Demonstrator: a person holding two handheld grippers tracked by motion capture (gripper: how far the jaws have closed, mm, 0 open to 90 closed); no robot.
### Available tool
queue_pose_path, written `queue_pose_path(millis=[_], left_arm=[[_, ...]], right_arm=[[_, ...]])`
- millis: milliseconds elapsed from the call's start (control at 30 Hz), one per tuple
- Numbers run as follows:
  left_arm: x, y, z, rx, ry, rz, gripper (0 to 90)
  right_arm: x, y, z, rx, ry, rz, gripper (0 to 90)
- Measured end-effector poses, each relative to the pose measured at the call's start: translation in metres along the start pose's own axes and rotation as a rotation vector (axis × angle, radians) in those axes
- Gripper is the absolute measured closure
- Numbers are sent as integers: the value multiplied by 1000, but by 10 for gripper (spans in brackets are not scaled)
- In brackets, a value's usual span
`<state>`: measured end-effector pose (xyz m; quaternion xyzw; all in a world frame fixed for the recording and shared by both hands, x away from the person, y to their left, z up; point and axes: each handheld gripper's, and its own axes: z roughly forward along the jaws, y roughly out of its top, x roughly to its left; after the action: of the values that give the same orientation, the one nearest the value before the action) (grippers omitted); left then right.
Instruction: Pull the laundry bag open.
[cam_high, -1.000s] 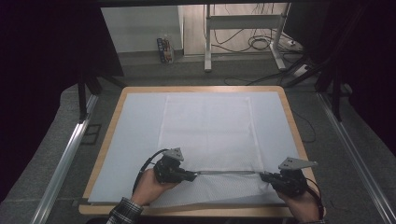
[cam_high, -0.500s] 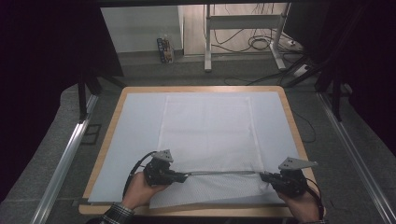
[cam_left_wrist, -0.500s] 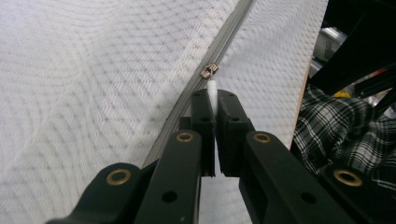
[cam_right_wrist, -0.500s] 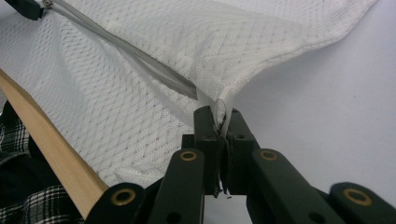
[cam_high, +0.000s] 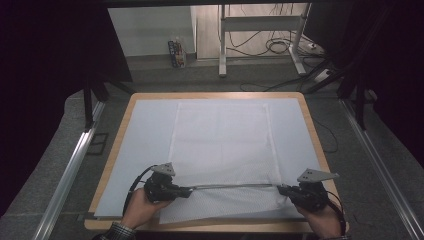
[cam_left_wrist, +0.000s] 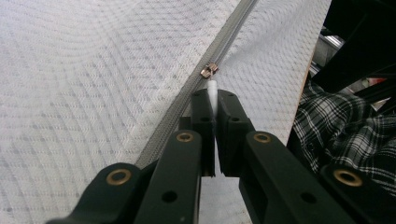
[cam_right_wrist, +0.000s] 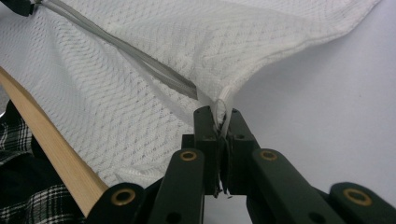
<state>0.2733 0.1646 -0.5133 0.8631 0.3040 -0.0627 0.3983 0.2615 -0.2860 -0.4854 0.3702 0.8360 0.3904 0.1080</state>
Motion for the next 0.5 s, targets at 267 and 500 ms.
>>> queue_pose_path(millis=[267,500], left_arm=[[3,-6,-4,2,9,-15,877],[7,-19,-15,0,50,-53,877]], right_arm=[[-1,-1,-1,7,-12,6,853],[-2,-2,-1,11,-22,7,853]])
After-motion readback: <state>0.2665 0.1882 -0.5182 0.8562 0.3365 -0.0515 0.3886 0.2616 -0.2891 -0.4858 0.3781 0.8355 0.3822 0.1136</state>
